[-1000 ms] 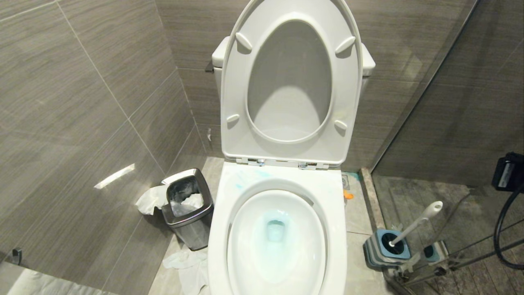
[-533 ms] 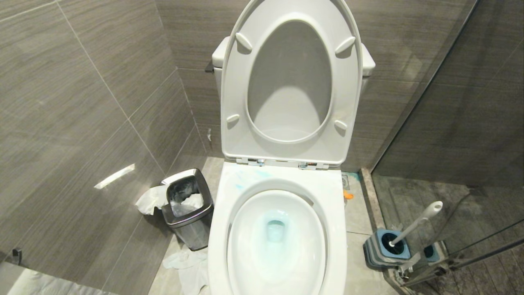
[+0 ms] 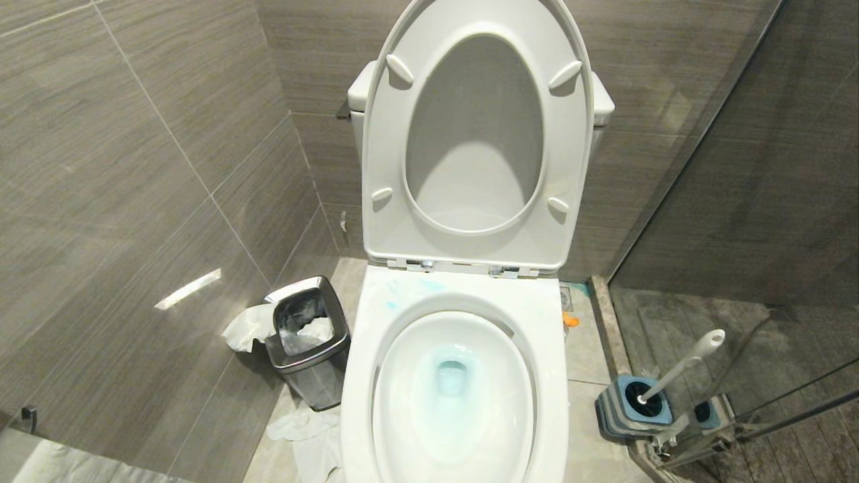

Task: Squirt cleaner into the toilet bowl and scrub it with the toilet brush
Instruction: Flush the toilet

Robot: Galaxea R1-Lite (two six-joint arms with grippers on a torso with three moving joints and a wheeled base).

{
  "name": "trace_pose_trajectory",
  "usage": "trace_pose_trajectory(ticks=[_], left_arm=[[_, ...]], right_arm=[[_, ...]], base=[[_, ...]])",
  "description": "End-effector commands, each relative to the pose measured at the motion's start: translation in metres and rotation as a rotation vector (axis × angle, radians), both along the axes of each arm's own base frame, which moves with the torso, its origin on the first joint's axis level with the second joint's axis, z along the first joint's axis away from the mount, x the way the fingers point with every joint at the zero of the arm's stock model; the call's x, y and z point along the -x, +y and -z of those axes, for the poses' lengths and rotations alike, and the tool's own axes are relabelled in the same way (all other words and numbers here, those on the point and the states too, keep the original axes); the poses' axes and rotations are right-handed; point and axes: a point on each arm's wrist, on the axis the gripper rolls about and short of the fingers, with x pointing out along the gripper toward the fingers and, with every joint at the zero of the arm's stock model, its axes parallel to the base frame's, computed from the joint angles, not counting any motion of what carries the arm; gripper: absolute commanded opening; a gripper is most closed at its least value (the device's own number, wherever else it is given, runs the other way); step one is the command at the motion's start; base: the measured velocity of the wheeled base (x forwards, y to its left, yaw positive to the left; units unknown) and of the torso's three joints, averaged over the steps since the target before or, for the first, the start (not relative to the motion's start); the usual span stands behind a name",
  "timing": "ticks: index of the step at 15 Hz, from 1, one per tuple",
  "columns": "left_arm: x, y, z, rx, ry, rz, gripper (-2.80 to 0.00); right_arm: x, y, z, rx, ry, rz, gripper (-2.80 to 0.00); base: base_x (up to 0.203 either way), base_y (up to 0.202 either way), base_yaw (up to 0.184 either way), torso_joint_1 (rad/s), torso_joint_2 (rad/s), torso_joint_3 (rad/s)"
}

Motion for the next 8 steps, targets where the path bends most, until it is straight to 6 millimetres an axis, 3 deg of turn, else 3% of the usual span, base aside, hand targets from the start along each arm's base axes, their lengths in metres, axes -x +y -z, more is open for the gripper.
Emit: trace_pose_trajectory(ticks=[1,5,8], left_arm=[[0.000,0.000,0.000,0.000,0.002,0.001,-2.80],[0.000,0.000,0.000,0.000,0.002,0.001,-2.80],[0.000,0.000,0.000,0.000,0.002,0.001,-2.80]], right_arm=[[0.052,0.000,-0.020,0.024,-0.151,-0.087,-2.80],[0.112,-0.001,-0.018,0.031,-0.185,-0.168,-2.80],[0.139,-0.001,-0.009,0.044,-0.186,-0.201,-2.80]], base=[[0.000,0.000,0.000,0.000,0.00,0.000],[0.000,0.000,0.000,0.000,0.00,0.000],[0.000,0.000,0.000,0.000,0.00,0.000]])
